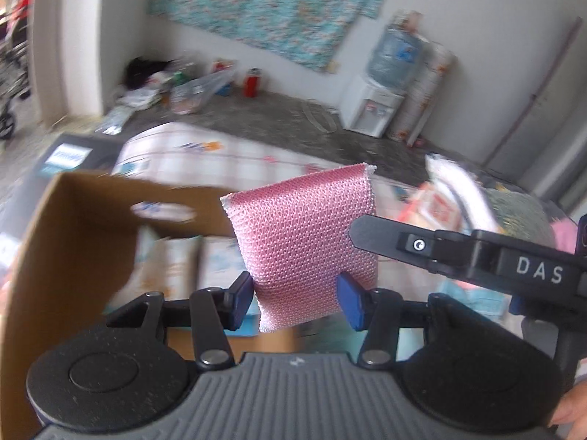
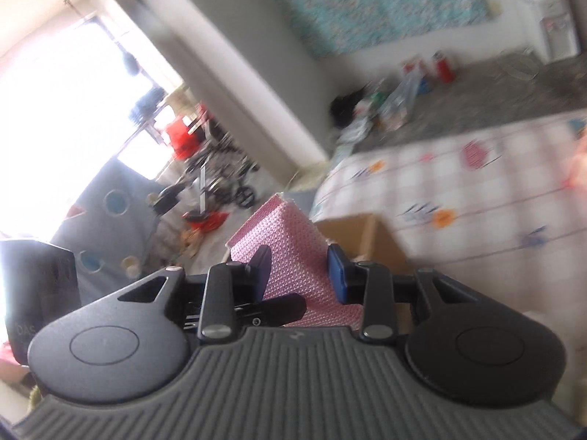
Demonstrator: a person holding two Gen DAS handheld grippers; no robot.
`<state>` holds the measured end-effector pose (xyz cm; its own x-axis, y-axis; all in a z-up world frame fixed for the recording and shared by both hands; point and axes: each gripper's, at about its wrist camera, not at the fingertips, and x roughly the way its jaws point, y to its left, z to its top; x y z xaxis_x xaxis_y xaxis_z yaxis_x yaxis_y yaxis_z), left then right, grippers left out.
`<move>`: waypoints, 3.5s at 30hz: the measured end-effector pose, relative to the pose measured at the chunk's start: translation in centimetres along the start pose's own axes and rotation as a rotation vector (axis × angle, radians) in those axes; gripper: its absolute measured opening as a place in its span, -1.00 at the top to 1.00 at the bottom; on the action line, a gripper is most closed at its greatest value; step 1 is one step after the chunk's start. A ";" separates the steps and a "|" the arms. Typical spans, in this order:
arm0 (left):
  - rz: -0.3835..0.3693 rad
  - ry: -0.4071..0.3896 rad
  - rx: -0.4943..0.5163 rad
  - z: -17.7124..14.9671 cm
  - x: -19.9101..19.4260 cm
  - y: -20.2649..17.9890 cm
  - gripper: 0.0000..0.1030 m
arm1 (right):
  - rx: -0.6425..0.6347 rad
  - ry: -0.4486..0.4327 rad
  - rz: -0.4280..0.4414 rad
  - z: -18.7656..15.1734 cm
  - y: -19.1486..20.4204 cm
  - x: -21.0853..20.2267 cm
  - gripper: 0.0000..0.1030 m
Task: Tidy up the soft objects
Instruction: 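Carry the pink sponge into the cardboard box and lower it, then open the left tool to release the sponge and withdraw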
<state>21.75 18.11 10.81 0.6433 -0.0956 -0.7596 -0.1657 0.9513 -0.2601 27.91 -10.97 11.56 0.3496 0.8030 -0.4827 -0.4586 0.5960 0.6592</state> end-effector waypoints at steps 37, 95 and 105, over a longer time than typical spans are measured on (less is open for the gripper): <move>0.230 0.113 -0.255 0.8 5.5 17.7 -0.05 | 0.228 0.199 0.097 -5.2 4.1 16.3 0.33; 0.338 0.043 0.275 0.0 3.2 7.4 -0.50 | 0.087 -0.055 0.010 -13.5 -1.9 -5.0 -0.17; 0.204 -0.070 0.341 -4.0 -2.4 -2.1 -0.78 | 0.149 -0.123 -0.062 -15.8 -4.5 -9.0 -0.32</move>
<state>17.57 15.16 10.81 0.6741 0.1142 -0.7298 -0.0456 0.9925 0.1132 13.90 -20.77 3.84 0.4747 0.7523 -0.4569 -0.3108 0.6289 0.7126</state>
